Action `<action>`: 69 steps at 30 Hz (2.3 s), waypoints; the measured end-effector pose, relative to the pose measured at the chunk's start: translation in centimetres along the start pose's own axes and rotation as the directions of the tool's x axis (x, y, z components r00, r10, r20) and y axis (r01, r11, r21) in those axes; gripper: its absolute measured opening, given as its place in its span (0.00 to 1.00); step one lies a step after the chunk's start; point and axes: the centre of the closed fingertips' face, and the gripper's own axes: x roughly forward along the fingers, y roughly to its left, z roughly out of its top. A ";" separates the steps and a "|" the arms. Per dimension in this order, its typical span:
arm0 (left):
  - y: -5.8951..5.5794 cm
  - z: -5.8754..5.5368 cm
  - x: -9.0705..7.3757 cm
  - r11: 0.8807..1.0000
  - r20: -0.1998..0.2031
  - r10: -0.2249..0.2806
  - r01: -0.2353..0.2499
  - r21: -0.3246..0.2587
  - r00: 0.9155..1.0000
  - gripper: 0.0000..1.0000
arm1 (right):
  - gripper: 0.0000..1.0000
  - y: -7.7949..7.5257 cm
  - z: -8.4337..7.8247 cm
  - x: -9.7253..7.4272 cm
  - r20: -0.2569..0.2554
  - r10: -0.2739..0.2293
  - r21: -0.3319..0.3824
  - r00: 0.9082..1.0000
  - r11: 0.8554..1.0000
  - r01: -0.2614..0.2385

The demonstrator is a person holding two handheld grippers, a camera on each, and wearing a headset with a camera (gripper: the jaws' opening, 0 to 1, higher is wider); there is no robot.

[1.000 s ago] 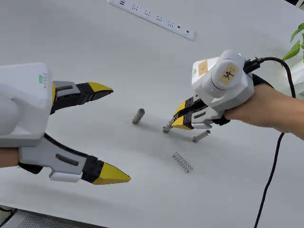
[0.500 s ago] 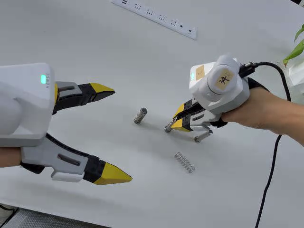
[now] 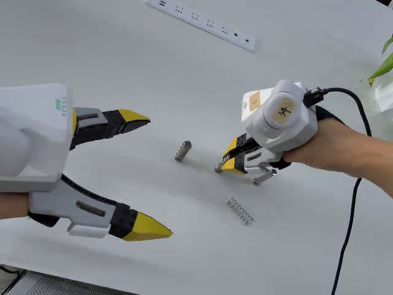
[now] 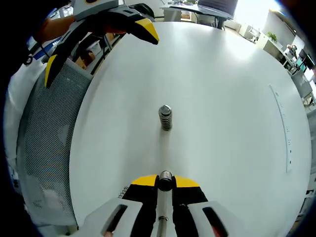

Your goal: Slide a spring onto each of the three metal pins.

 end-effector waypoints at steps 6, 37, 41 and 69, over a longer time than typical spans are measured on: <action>0.0 0.0 -0.1 1.000 -0.002 0.000 0.000 0.001 1.000 0.95 | 0.07 0.0 0.0 0.2 0.002 -0.002 0.003 1.000 1.000 0.002; -0.2 0.3 -0.4 1.000 -0.022 -0.001 0.002 0.021 1.000 0.95 | 0.24 0.2 0.6 -2.1 0.081 -0.039 0.056 0.996 0.998 0.035; -0.3 0.4 -0.4 1.000 -0.027 -0.003 0.003 0.027 1.000 0.95 | 0.27 0.3 0.8 -3.0 0.113 -0.057 0.073 0.992 0.996 0.049; -1.4 1.5 -0.5 0.996 -0.096 -0.020 0.029 0.088 0.995 0.95 | 0.60 3.5 -1.0 -9.6 0.323 -0.201 0.226 0.925 0.965 0.131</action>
